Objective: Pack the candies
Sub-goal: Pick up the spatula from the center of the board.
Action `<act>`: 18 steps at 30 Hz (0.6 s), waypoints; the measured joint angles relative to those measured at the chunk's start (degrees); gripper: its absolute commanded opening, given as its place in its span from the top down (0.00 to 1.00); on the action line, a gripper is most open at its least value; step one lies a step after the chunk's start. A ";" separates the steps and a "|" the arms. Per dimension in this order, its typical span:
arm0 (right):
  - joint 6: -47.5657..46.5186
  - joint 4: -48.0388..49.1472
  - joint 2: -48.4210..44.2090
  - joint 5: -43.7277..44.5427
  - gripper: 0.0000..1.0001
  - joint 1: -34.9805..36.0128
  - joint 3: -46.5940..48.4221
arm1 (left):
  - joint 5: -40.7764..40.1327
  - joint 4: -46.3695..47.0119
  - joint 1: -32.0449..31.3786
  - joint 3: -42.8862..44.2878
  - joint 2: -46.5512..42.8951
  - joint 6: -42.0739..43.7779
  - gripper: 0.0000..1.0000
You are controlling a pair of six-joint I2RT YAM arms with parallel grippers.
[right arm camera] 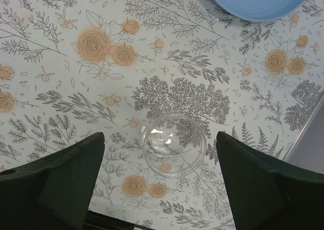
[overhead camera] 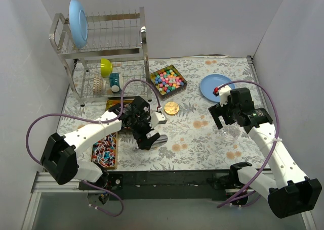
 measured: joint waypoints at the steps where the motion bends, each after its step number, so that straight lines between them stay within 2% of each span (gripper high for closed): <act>1: -0.02 0.00 0.00 0.00 0.02 0.00 0.04 | 0.42 -0.02 -0.83 -0.02 -0.22 -0.70 0.02; 11: -6.71 -0.07 -0.09 -2.93 0.02 0.00 0.11 | -0.33 -1.53 -12.37 -1.77 -1.22 -1.73 0.02; 18: -7.39 -0.04 0.37 -6.93 0.02 0.00 0.11 | -3.85 -3.72 -16.17 -2.97 -0.17 -0.85 0.02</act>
